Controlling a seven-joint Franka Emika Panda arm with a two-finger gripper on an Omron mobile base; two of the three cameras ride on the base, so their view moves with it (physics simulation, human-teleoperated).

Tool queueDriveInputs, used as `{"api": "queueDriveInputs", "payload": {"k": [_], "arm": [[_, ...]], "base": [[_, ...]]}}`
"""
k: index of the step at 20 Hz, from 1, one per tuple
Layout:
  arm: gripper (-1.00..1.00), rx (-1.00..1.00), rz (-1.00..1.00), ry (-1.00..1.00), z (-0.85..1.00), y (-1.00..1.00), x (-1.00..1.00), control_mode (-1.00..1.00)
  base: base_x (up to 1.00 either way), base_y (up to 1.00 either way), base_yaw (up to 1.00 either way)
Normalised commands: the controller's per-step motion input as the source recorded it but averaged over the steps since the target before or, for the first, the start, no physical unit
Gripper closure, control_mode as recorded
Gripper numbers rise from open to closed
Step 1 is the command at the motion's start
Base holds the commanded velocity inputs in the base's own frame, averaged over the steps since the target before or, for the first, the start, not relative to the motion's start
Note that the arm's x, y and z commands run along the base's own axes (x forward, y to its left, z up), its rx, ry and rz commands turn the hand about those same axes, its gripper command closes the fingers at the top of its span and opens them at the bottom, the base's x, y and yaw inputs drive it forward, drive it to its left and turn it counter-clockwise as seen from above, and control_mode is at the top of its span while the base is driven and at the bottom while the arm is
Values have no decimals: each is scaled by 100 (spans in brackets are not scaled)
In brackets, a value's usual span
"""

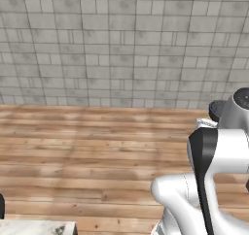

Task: Pick up the pan with the steak in it and place it on the dining table. Then place the steak on the plate.

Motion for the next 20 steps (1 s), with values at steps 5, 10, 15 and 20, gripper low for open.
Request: {"api": "queueDriveInputs", "payload": {"k": [5,10,15,20], "arm": [[100,0,0,0,0,0,0,100],[100,0,0,0,0,0,0,100],[100,0,0,0,0,0,0,100],[100,0,0,0,0,0,0,100]], "base": [[100,-3,4],[98,-7,8],[10,-1,44],[-4,0,50]]}}
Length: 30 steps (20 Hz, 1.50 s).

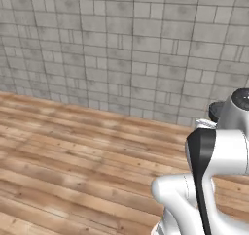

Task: Pick up the pan with the steak in it and place it on the dining table. Then place the steak on the plate.

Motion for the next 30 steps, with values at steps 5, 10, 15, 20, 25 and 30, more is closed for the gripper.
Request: {"api": "queueDriveInputs", "payload": {"k": [5,10,15,20,25,30], "arm": [[100,0,0,0,0,0,0,100],[100,0,0,0,0,0,0,100],[100,0,0,0,0,0,0,100],[100,0,0,0,0,0,0,100],[100,0,0,0,0,0,0,100],[100,0,0,0,0,0,0,100]], "base": [[-5,0,50],[-5,0,50],[-6,0,50],[-5,0,50],[-5,0,50],[-6,0,50]]}}
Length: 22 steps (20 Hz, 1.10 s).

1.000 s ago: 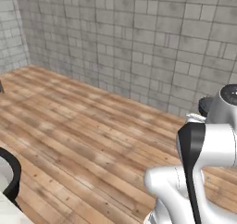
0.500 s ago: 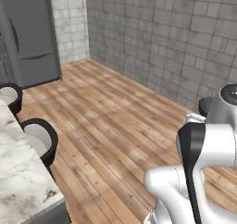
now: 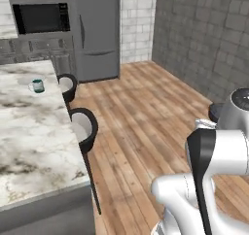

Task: Pick up the pan with the steak in it and place it on the dining table. Then place the steak on the plate.

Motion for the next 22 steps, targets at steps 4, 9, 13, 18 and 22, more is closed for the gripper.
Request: {"api": "queueDriveInputs", "payload": {"k": [4,9,13,18,22], "arm": [[100,0,0,0,0,0,0,100],[100,0,0,0,0,0,0,100],[100,0,0,0,0,0,0,100],[100,0,0,0,0,0,0,100],[100,0,0,0,0,0,0,100]], "base": [[-6,0,50],[-1,-7,22],[0,-65,0],[0,-100,0],[15,-77,0]]}}
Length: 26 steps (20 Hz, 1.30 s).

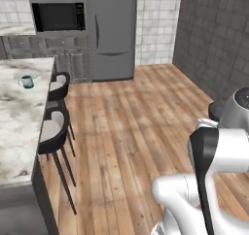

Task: Pick up the pan with the steak in it and place it on the dining table. Then place the steak on the plate.

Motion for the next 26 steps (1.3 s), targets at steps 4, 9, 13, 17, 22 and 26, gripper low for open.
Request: {"api": "queueDriveInputs", "payload": {"k": [4,9,13,17,22,26], "arm": [[100,0,0,0,0,0,0,100],[100,0,0,0,0,0,0,100],[100,0,0,0,0,0,0,100],[100,0,0,0,0,0,0,100],[100,0,0,0,0,0,0,100],[100,0,0,0,0,0,0,100]], "base": [[84,-27,4],[100,-17,6],[100,-12,6],[100,-14,6],[100,-24,3],[100,-35,0]]}}
